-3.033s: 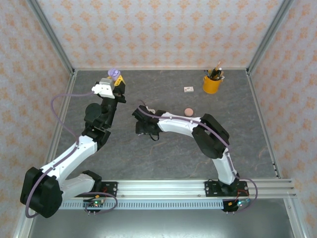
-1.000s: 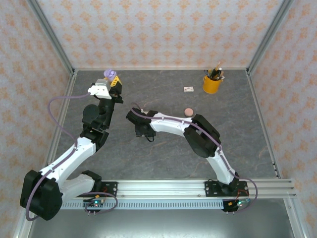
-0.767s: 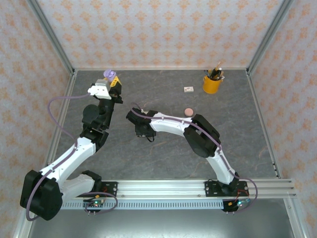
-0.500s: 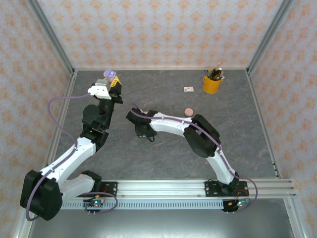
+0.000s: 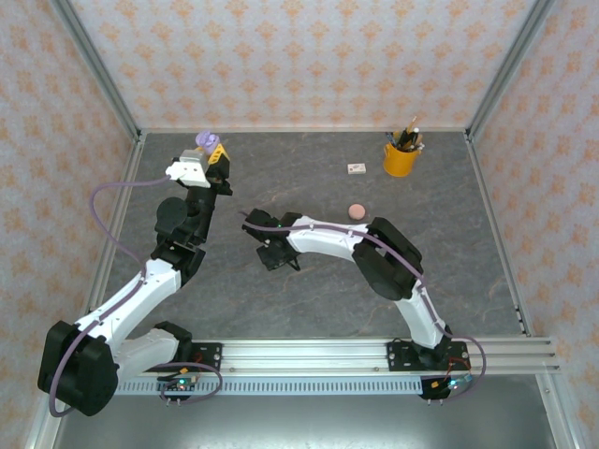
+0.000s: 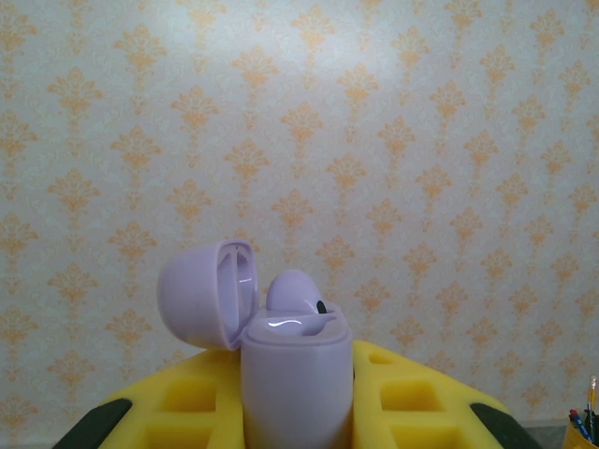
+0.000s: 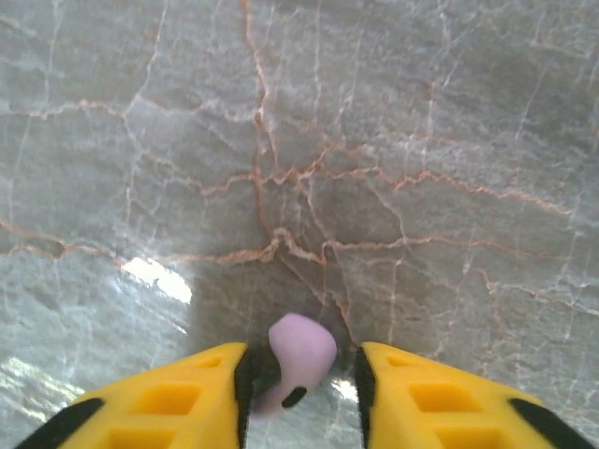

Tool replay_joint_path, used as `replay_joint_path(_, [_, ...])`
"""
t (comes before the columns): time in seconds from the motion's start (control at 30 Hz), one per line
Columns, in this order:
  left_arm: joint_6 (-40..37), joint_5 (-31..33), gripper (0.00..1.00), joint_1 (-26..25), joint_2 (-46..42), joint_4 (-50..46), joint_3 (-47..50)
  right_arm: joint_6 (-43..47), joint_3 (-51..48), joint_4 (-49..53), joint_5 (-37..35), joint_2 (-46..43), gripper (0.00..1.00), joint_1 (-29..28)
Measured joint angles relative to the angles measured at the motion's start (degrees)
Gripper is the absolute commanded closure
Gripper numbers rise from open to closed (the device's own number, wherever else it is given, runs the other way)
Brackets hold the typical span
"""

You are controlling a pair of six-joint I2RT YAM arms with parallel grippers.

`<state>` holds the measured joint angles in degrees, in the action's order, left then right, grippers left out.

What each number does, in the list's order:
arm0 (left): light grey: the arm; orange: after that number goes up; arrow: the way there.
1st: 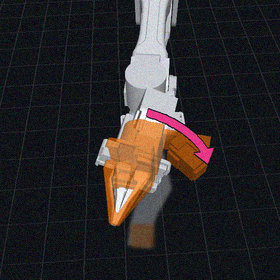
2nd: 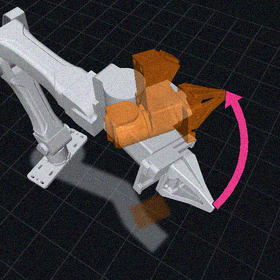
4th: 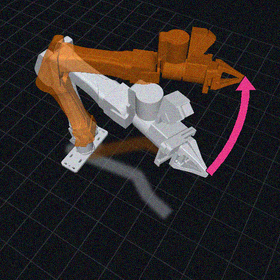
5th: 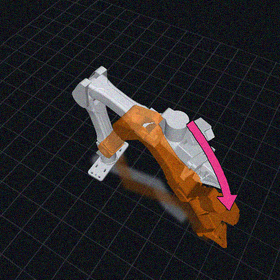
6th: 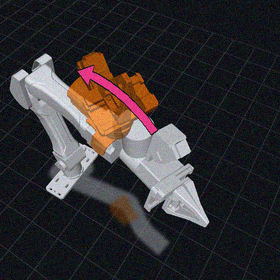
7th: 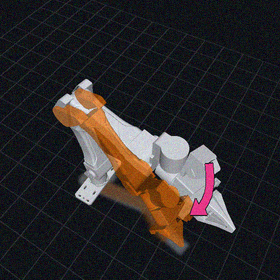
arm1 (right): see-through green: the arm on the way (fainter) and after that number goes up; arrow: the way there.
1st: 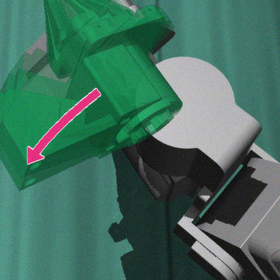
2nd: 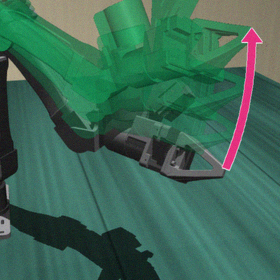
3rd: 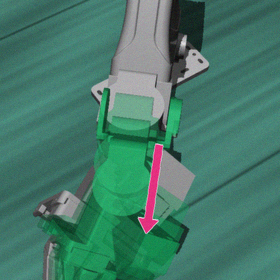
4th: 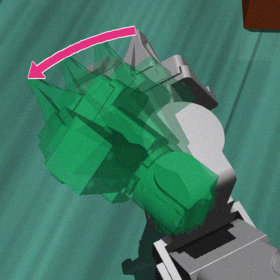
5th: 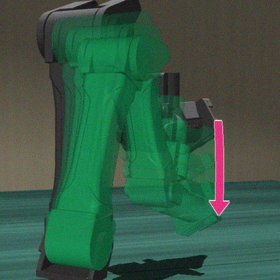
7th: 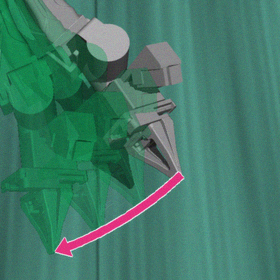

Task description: Insert the wireless bluetooth earbuds into the charging case

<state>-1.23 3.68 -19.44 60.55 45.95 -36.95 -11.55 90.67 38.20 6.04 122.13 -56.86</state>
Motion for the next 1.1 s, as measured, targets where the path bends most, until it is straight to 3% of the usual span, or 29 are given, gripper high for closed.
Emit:
replay_joint_path(0.23, [0.37, 0.00, 1.00, 0.00, -0.09, 0.00, 0.00, -3.48, -2.16, -0.17, 0.63, -3.04, 0.53, 0.00])
replay_joint_path(0.63, [0.37, 0.02, 1.00, 0.11, -0.09, 0.00, 0.00, -24.20, -3.37, -0.90, -1.55, -5.44, 0.54, 0.00])
replay_joint_path(1.1, [0.92, 0.00, 1.00, 0.11, -0.09, 0.02, 0.04, -27.41, 0.24, -0.63, -1.97, -0.63, 0.58, 0.00])
